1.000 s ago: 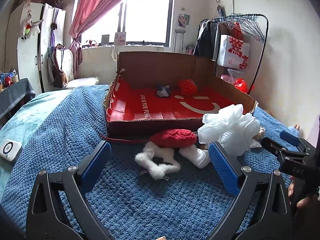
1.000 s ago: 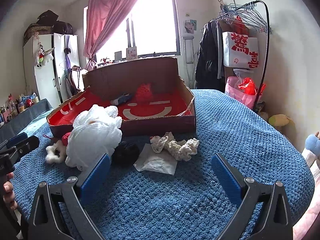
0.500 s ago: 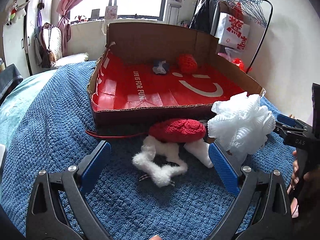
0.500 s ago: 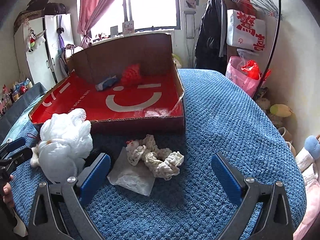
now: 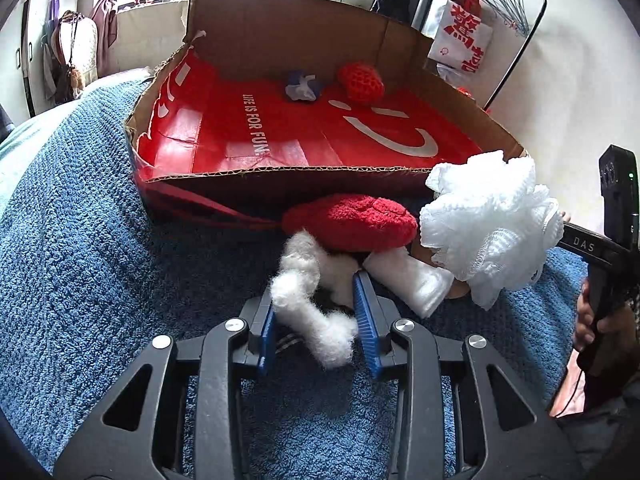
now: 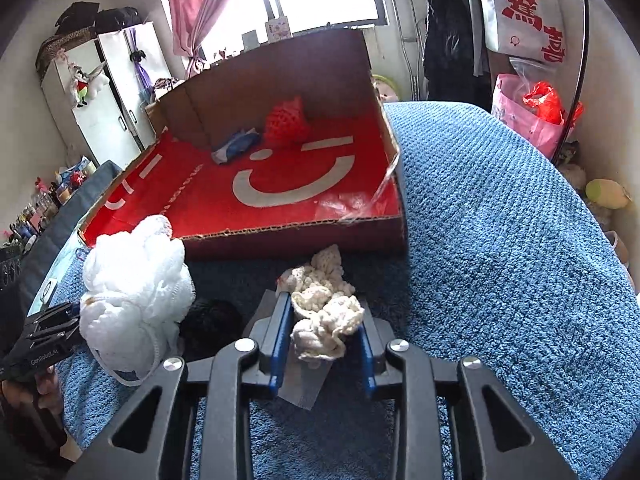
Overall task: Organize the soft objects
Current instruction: 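Close left gripper on the white star while right gripper closes on the crocheted rope, then lift both held items over the box wall and lower them inside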
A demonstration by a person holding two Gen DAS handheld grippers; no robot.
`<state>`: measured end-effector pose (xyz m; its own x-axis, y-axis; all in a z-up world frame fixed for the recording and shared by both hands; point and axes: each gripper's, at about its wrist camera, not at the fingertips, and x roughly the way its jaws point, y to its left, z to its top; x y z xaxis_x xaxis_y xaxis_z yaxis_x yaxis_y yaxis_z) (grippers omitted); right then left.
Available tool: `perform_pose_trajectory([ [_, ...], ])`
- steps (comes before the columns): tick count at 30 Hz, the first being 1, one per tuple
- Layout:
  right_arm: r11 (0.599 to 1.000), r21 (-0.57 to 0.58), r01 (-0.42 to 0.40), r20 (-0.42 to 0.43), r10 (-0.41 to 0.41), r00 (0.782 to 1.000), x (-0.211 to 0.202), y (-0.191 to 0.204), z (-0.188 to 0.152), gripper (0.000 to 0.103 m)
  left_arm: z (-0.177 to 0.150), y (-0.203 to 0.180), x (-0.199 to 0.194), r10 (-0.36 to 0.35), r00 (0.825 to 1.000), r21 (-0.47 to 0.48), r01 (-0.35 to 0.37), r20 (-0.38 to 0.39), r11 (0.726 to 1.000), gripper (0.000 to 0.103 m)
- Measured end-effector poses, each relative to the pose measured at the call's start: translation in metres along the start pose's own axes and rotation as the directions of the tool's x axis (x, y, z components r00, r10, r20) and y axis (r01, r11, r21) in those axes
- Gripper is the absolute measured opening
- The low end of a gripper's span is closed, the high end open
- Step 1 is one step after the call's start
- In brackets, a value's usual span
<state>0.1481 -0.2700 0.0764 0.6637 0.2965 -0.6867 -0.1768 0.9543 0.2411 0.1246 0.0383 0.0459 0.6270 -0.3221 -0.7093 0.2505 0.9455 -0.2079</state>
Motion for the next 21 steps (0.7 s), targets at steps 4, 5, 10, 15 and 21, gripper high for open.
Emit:
perform_pose_trajectory([
  [4, 1.000, -0.013, 0.007, 0.089, -0.006, 0.996, -0.026, 0.004, 0.002, 0.031, 0.000, -0.002, -0.010, 0.005, 1.000, 0.010, -0.005, 0.024, 1.000, 0.014],
  [5, 1.000, -0.011, 0.002, 0.107, -0.001, 0.994, -0.032, 0.006, 0.002, 0.031, 0.001, -0.002, -0.012, 0.001, 1.000, 0.011, -0.002, 0.029, 1.000, 0.013],
  [10, 1.000, -0.006, -0.019, 0.145, 0.020, 0.989, -0.049, 0.008, 0.004, 0.031, 0.000, 0.000, -0.026, 0.005, 0.998, 0.013, -0.006, 0.059, 1.000, 0.012],
  [15, 0.999, -0.024, -0.021, 0.166, 0.025, 0.986, -0.059, 0.015, 0.004, 0.031, 0.002, 0.001, -0.040, 0.007, 0.996, 0.018, -0.009, 0.092, 1.000, 0.012],
  [21, 0.999, -0.030, -0.026, 0.167, 0.030, 0.985, -0.058, 0.017, 0.003, 0.031, 0.005, 0.001, -0.051, 0.005, 0.993, 0.018, -0.007, 0.121, 1.000, 0.012],
])
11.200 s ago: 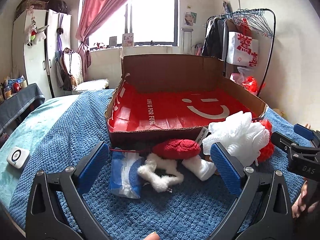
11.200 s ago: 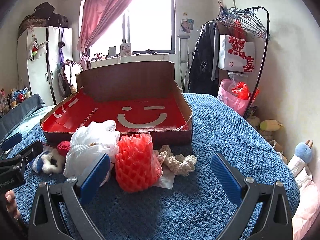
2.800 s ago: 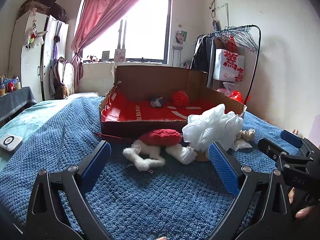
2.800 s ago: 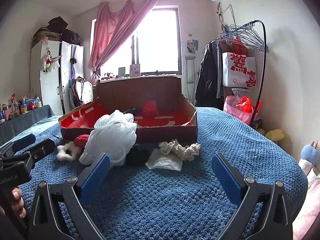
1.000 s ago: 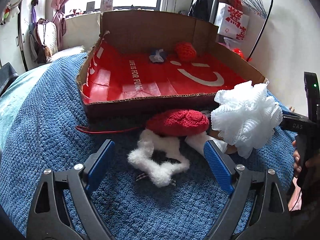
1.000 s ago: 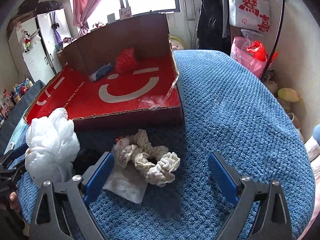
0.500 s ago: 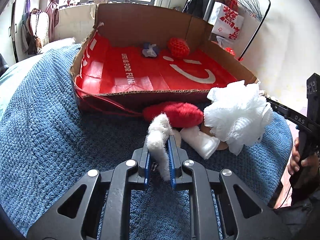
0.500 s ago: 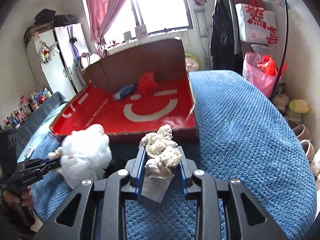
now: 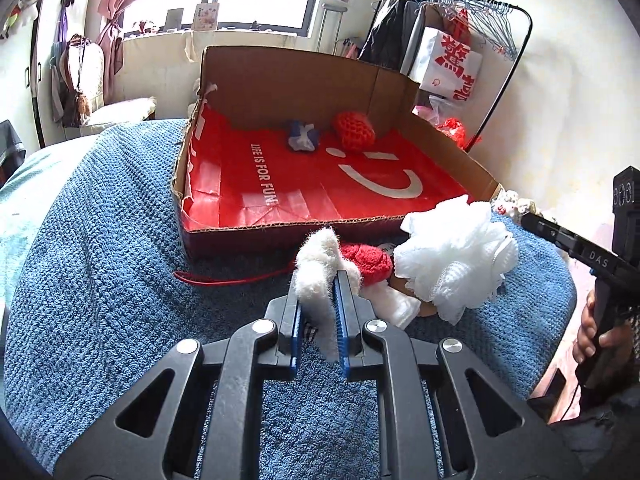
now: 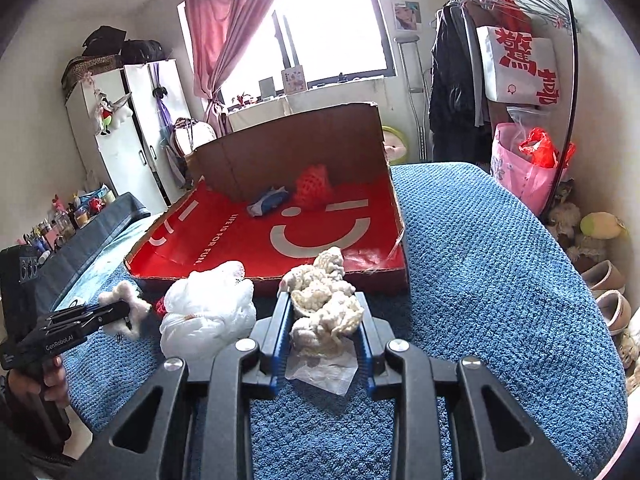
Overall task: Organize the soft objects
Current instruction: 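Lift both held items over the box wall and lower them inside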
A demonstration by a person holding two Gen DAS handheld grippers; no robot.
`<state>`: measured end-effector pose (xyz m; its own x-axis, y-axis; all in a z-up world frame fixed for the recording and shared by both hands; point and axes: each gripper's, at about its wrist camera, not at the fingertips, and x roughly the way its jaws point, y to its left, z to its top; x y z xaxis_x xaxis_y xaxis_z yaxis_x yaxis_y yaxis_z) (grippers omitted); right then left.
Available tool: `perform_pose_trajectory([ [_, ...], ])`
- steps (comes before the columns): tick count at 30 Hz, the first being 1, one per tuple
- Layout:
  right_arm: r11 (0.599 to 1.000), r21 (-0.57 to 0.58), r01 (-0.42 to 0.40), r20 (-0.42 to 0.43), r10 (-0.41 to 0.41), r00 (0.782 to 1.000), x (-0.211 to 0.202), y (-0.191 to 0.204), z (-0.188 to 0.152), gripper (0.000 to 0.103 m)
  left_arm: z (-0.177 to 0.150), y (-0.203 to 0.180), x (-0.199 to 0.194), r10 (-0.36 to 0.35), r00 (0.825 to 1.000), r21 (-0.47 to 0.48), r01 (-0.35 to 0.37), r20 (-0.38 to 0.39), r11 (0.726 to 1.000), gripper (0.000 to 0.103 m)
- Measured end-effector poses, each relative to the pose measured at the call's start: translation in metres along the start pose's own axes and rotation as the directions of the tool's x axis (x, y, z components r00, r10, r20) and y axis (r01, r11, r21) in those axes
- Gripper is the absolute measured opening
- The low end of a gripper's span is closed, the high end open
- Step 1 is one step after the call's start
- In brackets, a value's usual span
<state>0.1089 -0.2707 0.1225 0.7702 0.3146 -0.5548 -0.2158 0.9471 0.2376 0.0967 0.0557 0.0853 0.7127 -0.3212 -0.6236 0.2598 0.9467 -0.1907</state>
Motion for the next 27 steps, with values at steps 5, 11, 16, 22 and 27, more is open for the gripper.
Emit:
perform_pose_trajectory([
  [5, 0.999, -0.034, 0.007, 0.023, -0.006, 1.000, 0.002, 0.008, 0.008, 0.031, 0.014, -0.003, -0.004, 0.001, 0.999, 0.015, -0.001, 0.033, 1.000, 0.012],
  [11, 0.993, -0.101, 0.053, 0.036, -0.050, 0.998, 0.023, 0.022, 0.029, 0.031, 0.039, -0.001, 0.007, 0.007, 0.998, 0.029, -0.009, 0.059, 1.000, 0.012],
  [16, 0.985, -0.152, 0.087, 0.010, -0.086, 0.996, 0.055, 0.027, 0.043, 0.031, 0.061, 0.005, 0.029, 0.011, 0.999, 0.032, -0.013, 0.040, 0.999, 0.012],
  [22, 0.971, -0.199, 0.130, -0.061, -0.144, 0.988, 0.096, 0.027, 0.054, 0.031, 0.079, 0.016, 0.064, -0.006, 1.000, 0.020, 0.006, -0.028, 1.000, 0.012],
  [27, 0.963, -0.228, 0.146, -0.103, -0.174, 0.979, 0.118, 0.027, 0.057, 0.032, 0.088, 0.020, 0.085, -0.012, 0.997, 0.022, 0.013, -0.075, 1.000, 0.012],
])
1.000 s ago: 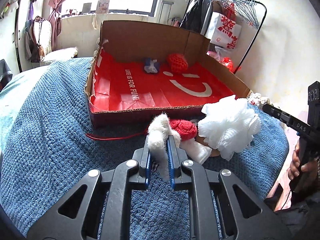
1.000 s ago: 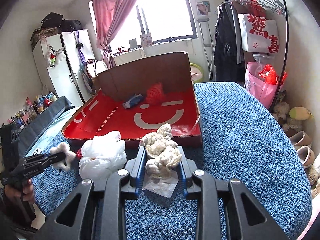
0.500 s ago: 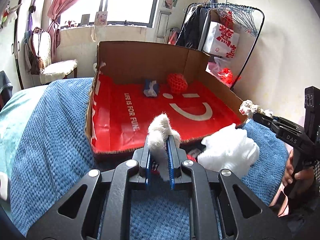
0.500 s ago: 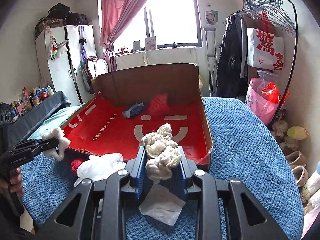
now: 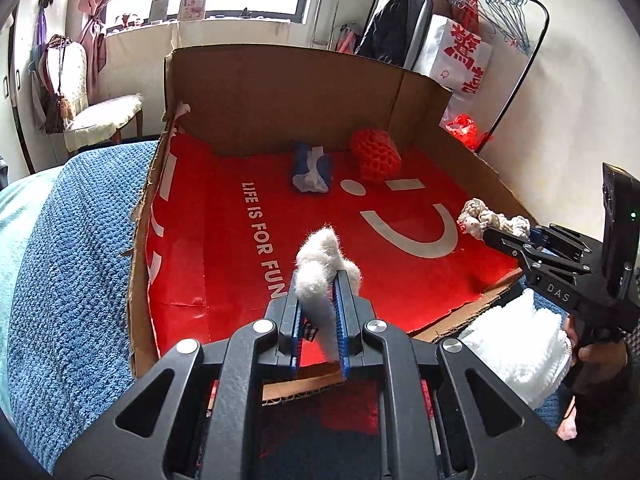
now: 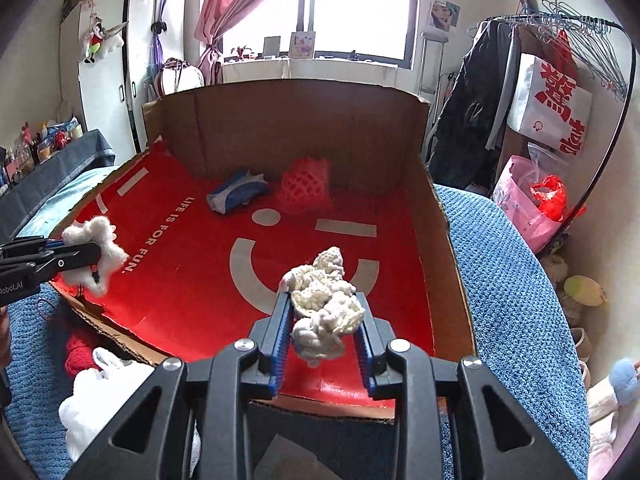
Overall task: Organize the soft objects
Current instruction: 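Lift both held items over the box wall and lower them inside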
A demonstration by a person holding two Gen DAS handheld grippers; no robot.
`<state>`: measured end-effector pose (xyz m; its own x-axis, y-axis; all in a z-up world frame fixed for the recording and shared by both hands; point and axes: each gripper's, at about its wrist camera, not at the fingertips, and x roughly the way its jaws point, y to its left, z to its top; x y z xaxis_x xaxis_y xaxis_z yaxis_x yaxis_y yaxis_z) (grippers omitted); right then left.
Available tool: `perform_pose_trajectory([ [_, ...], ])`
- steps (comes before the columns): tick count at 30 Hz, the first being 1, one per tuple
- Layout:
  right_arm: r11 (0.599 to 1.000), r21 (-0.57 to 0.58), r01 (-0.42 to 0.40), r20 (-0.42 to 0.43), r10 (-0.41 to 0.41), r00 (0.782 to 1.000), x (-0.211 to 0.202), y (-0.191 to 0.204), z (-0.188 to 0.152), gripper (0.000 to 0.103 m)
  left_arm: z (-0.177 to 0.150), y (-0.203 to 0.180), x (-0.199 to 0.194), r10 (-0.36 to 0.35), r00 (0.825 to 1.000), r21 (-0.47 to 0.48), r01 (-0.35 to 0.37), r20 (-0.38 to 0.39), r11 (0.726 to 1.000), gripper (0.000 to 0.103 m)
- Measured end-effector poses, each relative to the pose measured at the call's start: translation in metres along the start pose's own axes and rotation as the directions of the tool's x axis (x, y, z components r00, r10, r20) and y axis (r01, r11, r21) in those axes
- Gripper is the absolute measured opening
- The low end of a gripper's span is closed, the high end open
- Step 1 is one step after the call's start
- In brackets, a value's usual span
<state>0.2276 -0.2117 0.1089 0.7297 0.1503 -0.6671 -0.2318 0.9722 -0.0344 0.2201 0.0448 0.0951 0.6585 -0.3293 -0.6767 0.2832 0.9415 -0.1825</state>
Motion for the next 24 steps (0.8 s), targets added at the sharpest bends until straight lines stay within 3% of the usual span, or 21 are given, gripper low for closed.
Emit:
perform_pose_trajectory([
  [13, 1.000, -0.020, 0.001, -0.105, -0.003, 0.994, 0.027, 0.000, 0.003, 0.034, 0.002, 0.006, 0.033, 0.031, 0.996, 0.002, -0.031, -0.087, 1.000, 0.012],
  [24, 0.999, -0.044, 0.012, -0.132, -0.018, 0.991, 0.036, 0.003, 0.002, 0.036, 0.006, 0.002, 0.046, 0.062, 0.992, 0.024, -0.060, -0.113, 0.998, 0.013],
])
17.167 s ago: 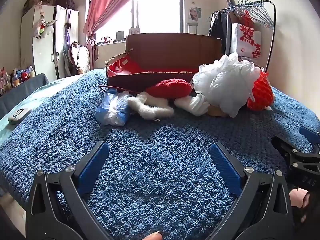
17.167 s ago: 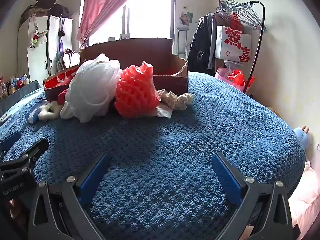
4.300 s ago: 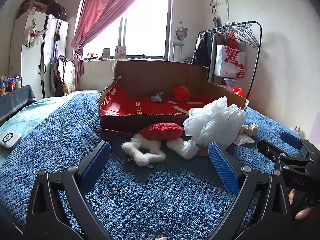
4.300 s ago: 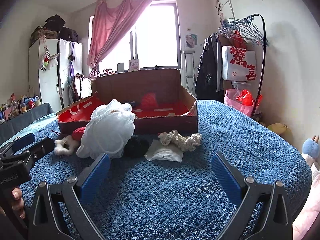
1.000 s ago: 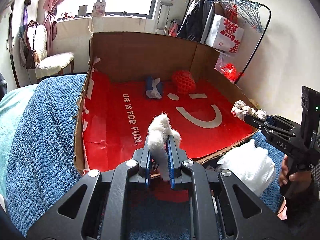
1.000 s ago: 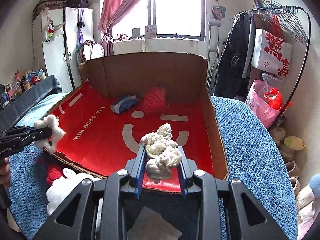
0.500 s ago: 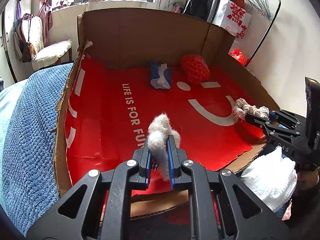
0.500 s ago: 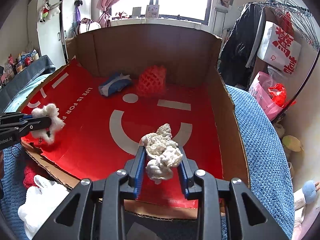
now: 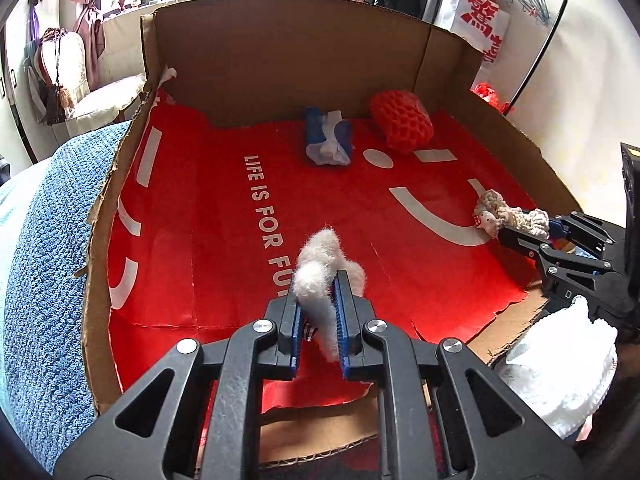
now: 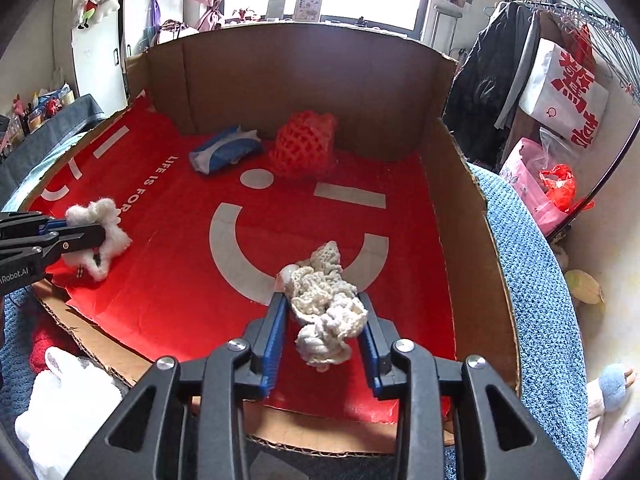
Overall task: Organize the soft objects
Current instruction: 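Lift both held items over the box wall and lower them inside, then open right gripper releasing the rope while left gripper releases the white star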
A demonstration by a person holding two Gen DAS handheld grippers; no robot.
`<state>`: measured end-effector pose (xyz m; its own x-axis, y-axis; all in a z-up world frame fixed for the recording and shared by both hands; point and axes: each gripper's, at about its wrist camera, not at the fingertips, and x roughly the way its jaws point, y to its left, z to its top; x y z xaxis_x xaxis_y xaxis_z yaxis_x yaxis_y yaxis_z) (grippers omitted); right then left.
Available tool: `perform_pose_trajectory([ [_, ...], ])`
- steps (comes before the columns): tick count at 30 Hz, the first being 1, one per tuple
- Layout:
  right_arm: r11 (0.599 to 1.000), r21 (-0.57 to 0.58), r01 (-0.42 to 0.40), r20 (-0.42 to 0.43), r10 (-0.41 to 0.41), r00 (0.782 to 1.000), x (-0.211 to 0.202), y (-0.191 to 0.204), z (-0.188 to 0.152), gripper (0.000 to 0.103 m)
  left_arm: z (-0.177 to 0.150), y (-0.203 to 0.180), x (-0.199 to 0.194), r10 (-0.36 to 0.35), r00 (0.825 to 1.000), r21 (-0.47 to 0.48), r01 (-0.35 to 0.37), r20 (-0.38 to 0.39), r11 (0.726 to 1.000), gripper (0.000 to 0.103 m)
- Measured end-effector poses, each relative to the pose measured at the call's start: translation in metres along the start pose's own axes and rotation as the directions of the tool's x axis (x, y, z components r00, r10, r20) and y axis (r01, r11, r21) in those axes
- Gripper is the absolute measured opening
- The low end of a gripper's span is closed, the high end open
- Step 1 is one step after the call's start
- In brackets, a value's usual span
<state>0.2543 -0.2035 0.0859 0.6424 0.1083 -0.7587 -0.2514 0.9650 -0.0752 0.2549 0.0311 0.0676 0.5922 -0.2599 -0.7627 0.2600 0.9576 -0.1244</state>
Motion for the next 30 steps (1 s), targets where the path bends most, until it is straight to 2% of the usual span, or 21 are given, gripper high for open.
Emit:
perform_pose_trajectory([
  [25, 1.000, -0.010, -0.002, -0.021, 0.001, 1.000, 0.0043, 0.0019, 0.0010, 0.042, 0.0039, -0.0005, 0.0052, 0.024, 1.000, 0.011, -0.023, -0.011, 1.000, 0.019],
  [27, 1.000, -0.007, -0.008, -0.021, 0.008, 1.000, 0.0041, 0.0017, 0.0011, 0.044, 0.0041, -0.0007, 0.0049, 0.024, 1.000, 0.010, -0.023, -0.013, 1.000, 0.023],
  [30, 1.000, -0.005, -0.014, -0.019, 0.014, 1.000, 0.0031, 0.0019, 0.0009, 0.047, 0.0046, -0.0014, 0.0041, 0.021, 1.000, 0.011, -0.021, -0.010, 1.000, 0.043],
])
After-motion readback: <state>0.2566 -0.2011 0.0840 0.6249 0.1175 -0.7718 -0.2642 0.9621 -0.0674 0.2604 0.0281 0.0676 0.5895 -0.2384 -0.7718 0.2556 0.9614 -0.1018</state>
